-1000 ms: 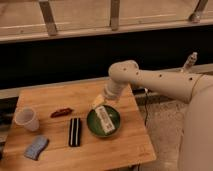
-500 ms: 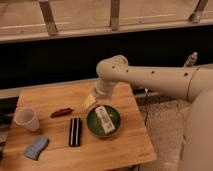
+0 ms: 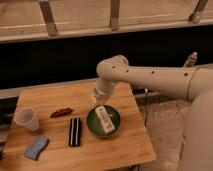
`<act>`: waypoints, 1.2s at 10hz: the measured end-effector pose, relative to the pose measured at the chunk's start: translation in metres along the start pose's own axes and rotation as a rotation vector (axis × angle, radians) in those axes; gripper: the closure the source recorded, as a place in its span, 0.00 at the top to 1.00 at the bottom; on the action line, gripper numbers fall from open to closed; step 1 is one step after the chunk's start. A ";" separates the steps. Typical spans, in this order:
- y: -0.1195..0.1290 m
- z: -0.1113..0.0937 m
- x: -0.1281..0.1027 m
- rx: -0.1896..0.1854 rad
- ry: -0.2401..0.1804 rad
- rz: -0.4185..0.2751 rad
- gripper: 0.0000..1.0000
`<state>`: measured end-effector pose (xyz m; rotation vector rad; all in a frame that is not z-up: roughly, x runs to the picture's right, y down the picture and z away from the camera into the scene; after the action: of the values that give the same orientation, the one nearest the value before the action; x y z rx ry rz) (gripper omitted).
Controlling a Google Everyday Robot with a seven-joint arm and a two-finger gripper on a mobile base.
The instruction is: Push the eraser across the table
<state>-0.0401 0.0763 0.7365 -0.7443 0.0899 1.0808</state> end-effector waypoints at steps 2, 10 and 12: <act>0.000 0.000 0.000 0.001 0.001 -0.003 0.06; 0.094 0.052 -0.013 0.003 0.142 -0.220 0.00; 0.093 0.061 -0.010 -0.002 0.172 -0.230 0.00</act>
<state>-0.1391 0.1287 0.7397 -0.8279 0.1462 0.7977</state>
